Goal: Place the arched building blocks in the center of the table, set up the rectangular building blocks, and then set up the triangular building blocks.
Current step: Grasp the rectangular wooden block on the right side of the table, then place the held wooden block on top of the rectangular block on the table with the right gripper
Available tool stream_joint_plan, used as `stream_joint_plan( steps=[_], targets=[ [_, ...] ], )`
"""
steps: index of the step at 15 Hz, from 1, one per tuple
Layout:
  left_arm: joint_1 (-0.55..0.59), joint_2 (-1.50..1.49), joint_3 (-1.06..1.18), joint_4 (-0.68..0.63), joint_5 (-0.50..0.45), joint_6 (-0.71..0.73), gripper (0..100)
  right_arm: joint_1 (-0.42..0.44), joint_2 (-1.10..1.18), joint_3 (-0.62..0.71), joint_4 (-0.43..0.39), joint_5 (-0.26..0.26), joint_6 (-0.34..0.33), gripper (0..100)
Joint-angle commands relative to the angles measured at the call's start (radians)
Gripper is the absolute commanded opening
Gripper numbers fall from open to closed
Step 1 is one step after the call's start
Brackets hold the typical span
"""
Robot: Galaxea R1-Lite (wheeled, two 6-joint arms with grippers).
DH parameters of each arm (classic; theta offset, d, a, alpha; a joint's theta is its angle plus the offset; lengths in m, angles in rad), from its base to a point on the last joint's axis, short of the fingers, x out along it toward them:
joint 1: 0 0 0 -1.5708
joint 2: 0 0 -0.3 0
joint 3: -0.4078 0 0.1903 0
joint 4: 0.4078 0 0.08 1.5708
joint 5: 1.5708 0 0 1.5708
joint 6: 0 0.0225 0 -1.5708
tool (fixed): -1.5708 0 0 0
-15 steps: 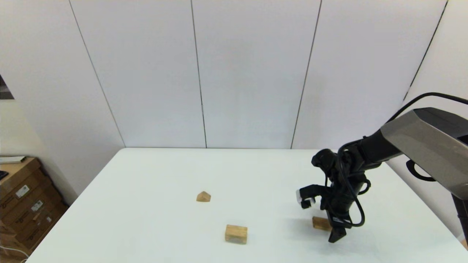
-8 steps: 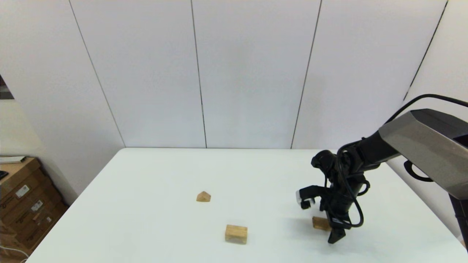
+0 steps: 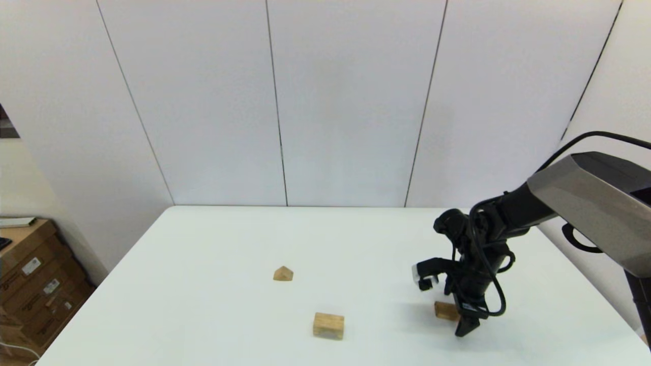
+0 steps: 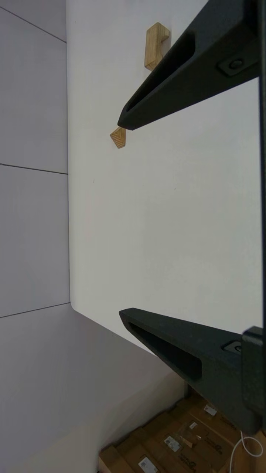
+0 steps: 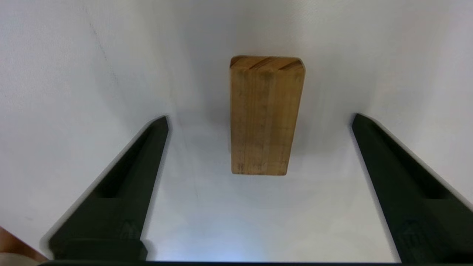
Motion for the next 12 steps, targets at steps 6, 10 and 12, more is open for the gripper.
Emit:
stream_joint_plan(
  steps=[6, 10, 12],
  targets=[
    [0.0, 0.001, 0.0, 0.0, 0.0, -0.001, 100, -0.002, 0.005, 0.001, 0.0, 0.006, -0.007, 0],
    [0.0, 0.001, 0.0, 0.0, 0.0, -0.001, 100, 0.012, -0.027, 0.001, 0.004, -0.001, 0.013, 0],
    [0.0, 0.001, 0.0, 0.0, 0.0, -0.001, 100, 0.042, -0.096, 0.001, 0.005, -0.003, 0.07, 0]
  ],
)
